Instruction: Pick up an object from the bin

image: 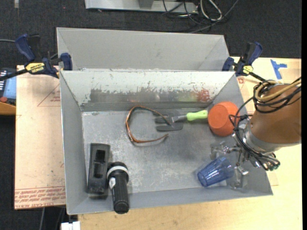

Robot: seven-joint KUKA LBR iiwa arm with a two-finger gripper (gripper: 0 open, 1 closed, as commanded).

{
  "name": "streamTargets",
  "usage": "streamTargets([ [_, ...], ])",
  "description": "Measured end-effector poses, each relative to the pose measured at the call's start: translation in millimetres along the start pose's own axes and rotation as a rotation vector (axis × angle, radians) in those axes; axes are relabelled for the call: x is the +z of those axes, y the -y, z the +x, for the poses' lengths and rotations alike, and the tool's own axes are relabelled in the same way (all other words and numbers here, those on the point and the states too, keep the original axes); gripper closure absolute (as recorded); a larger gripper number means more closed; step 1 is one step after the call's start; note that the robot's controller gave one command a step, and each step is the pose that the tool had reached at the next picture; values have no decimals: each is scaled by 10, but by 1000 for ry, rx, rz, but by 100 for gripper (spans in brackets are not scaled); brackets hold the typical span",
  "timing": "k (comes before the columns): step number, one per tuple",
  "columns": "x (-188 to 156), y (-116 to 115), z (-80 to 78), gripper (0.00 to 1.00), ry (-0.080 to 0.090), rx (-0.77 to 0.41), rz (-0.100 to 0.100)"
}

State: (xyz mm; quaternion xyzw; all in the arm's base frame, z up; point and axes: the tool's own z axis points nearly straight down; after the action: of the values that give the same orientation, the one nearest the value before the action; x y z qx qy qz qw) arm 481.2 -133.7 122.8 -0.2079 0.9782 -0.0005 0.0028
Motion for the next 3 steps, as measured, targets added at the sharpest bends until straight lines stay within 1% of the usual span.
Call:
streamTargets([
  [1, 228, -246, -90, 0, 18, 175, 3],
  [2, 497, -221, -169, 0, 19, 16, 8],
  [3, 532, -311, -138, 100, 19, 196, 2],
])
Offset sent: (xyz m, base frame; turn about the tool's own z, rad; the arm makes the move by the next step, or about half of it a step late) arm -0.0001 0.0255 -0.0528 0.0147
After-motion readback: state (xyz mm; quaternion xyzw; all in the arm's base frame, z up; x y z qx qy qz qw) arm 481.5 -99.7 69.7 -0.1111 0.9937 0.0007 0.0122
